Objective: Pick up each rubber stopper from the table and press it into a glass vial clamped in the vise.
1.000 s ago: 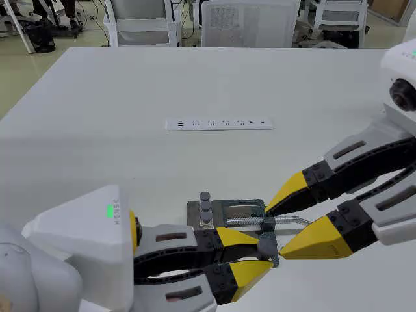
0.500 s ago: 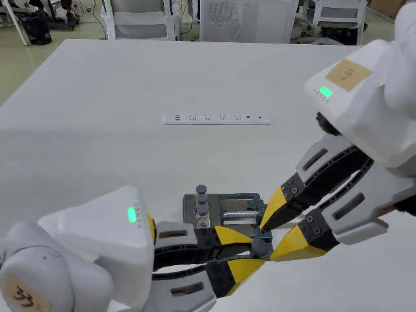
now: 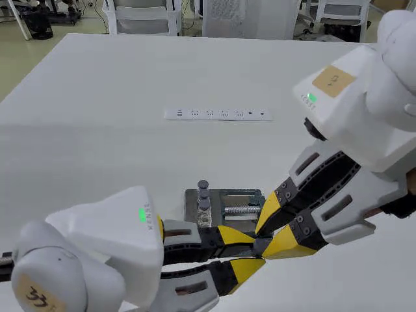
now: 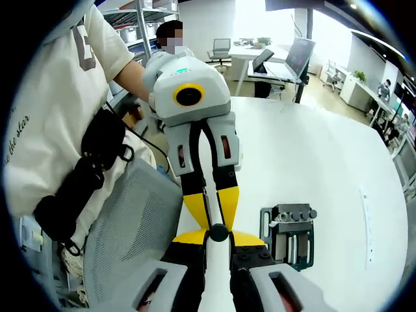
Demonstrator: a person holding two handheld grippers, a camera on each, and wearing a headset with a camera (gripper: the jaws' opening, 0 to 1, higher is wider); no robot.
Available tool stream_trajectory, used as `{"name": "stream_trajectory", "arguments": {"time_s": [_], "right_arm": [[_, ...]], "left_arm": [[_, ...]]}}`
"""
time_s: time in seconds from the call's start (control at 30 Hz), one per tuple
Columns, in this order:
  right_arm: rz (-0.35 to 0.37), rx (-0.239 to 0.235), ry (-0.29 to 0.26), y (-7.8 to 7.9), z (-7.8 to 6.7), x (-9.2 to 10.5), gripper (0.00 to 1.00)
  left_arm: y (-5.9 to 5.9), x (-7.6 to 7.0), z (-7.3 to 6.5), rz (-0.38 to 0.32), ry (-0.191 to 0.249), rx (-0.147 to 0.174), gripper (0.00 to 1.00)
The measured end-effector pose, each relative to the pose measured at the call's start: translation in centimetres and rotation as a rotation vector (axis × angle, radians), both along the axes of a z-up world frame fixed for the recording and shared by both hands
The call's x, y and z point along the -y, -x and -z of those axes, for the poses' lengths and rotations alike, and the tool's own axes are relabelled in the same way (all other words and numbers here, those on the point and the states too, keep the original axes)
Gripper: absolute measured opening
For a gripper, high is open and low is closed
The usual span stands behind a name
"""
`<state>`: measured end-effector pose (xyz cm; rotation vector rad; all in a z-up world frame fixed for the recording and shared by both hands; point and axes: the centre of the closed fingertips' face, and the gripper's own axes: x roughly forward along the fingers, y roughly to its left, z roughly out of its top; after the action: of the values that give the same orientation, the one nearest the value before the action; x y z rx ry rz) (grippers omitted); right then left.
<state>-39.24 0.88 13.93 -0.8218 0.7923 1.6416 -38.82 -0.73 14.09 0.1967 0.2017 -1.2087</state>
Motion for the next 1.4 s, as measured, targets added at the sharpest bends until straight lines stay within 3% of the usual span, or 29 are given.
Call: {"name": "stream_trajectory", "arguments": {"time_s": [0.4, 0.7, 1.13, 1.4], "right_arm": [[-0.019, 0.011, 0.019, 0.19, 0.22, -0.10, 0.08], [-0.040, 0.018, 0.034, 0.29, 0.38, -0.05, 0.08], [-0.036, 0.026, 0.027, 0.12, 0.34, -0.09, 0.08], [-0.026, 0.009, 0.024, -0.06, 0.46, -0.22, 0.07]], "left_arm": [[0.08, 0.04, 0.18, 0.006, -0.003, -0.012, 0.04], [0.16, 0.12, 0.25, 0.012, -0.012, 0.002, 0.04], [-0.04, -0.13, 0.33, -0.015, 0.017, -0.021, 0.04], [-0.11, -0.11, 0.41, -0.020, 0.020, -0.016, 0.05]]}}
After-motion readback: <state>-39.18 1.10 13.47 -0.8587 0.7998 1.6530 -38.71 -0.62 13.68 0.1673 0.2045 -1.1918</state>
